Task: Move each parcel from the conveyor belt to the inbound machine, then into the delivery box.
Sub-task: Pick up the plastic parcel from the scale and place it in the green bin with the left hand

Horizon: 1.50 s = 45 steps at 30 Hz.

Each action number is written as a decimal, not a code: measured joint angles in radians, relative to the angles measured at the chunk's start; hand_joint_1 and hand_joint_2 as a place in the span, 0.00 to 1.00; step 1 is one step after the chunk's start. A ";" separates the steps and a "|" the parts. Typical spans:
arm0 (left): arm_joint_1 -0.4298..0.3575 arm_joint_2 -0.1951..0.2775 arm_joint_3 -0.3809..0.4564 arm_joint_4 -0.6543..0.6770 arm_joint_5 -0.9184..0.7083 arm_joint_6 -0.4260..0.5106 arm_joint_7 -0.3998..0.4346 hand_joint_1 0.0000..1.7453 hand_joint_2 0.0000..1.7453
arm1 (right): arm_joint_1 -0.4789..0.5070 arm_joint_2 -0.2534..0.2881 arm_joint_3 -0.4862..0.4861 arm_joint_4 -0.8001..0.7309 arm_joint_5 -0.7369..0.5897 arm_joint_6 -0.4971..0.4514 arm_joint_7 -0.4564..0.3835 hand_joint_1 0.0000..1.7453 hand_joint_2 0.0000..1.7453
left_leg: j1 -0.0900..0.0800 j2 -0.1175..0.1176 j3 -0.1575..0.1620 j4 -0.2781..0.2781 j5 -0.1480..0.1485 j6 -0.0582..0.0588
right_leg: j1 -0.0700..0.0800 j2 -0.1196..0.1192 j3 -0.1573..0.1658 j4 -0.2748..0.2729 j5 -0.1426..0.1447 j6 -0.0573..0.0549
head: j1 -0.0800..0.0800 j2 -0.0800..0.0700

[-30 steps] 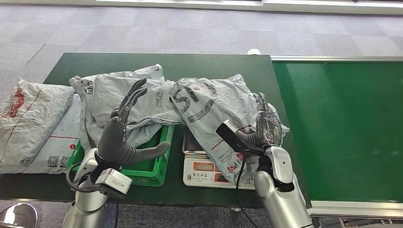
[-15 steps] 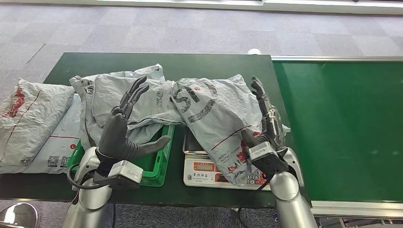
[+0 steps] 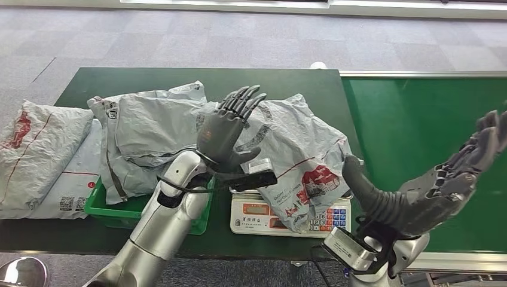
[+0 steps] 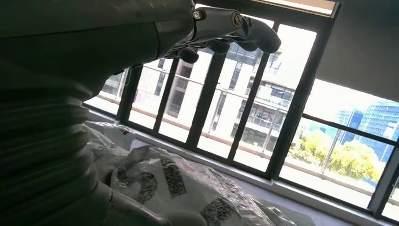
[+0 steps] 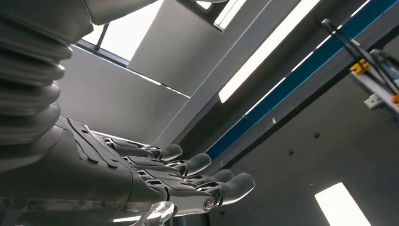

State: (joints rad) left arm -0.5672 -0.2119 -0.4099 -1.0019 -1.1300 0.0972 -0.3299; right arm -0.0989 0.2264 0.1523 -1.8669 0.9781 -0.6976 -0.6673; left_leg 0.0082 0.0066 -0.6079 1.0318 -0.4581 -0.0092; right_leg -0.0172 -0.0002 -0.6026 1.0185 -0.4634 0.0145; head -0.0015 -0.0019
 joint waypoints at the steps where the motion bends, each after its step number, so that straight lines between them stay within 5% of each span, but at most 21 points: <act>1: -0.028 -0.012 -0.014 0.050 -0.013 0.006 0.006 0.00 1.00 | 0.001 0.006 -0.004 -0.001 -0.003 0.000 0.000 0.00 1.00 | 0.000 0.000 0.000 0.000 0.000 0.000 | 0.000 0.000 0.000 0.000 0.000 0.000 | 0.000 0.000; 9: -0.176 -0.090 -0.095 0.380 -0.044 -0.022 0.003 0.00 1.00 | 0.002 0.013 -0.009 -0.001 -0.012 0.000 0.043 0.00 1.00 | 0.000 0.000 -0.001 0.000 0.000 0.000 | 0.000 0.001 0.000 0.000 0.001 0.000 | 0.000 0.000; 21: -0.211 -0.122 -0.155 0.583 -0.042 -0.213 -0.051 0.01 1.00 | 0.000 0.013 -0.009 0.000 -0.010 0.000 0.054 0.00 1.00 | 0.000 0.000 -0.001 0.000 0.000 0.000 | 0.000 0.001 0.000 0.000 0.000 0.000 | 0.000 0.000; 22: -0.213 -0.123 -0.159 0.592 -0.040 -0.226 -0.054 0.12 1.00 | 0.000 0.013 -0.009 0.000 -0.011 0.000 0.054 0.00 1.00 | 0.000 0.000 -0.001 0.000 0.000 0.000 | 0.000 0.000 0.000 0.000 0.000 0.000 | 0.000 0.000; 25: -0.222 -0.123 -0.170 0.612 -0.033 -0.259 -0.065 0.87 1.00 | 0.000 0.013 -0.009 0.001 -0.010 0.000 0.055 0.00 1.00 | 0.000 -0.001 -0.001 0.000 0.000 0.000 | 0.000 0.000 0.000 0.000 0.000 0.000 | 0.000 0.000; 26: -0.224 -0.123 -0.171 0.617 -0.032 -0.266 -0.068 1.00 1.00 | 0.000 0.013 -0.009 0.001 -0.008 0.000 0.056 0.00 1.00 | 0.000 -0.001 -0.001 0.000 0.000 0.000 | 0.000 0.000 0.000 0.000 0.000 0.000 | 0.000 0.000; 36: -0.233 -0.123 -0.173 0.637 -0.007 -0.228 -0.076 1.00 1.00 | 0.001 0.013 -0.009 0.000 0.015 0.000 0.089 0.00 1.00 | 0.000 -0.001 -0.001 0.000 0.000 0.000 | 0.000 0.000 0.000 0.000 0.000 0.000 | 0.000 0.000; 45: -0.246 -0.114 -0.173 0.592 0.024 0.096 0.010 1.00 1.00 | 0.009 0.012 -0.012 -0.026 0.035 0.000 0.110 0.00 1.00 | 0.000 -0.001 -0.001 0.000 0.000 0.000 | 0.000 0.000 0.000 0.000 0.000 0.000 | 0.000 0.000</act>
State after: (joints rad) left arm -0.8136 -0.3262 -0.5829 -0.4099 -1.1061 0.1928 -0.3203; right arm -0.0903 0.2388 0.1401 -1.8928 1.0130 -0.6977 -0.5572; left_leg 0.0081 0.0060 -0.6089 1.0315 -0.4582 -0.0093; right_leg -0.0171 0.0001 -0.6030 1.0186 -0.4630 0.0144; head -0.0015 -0.0019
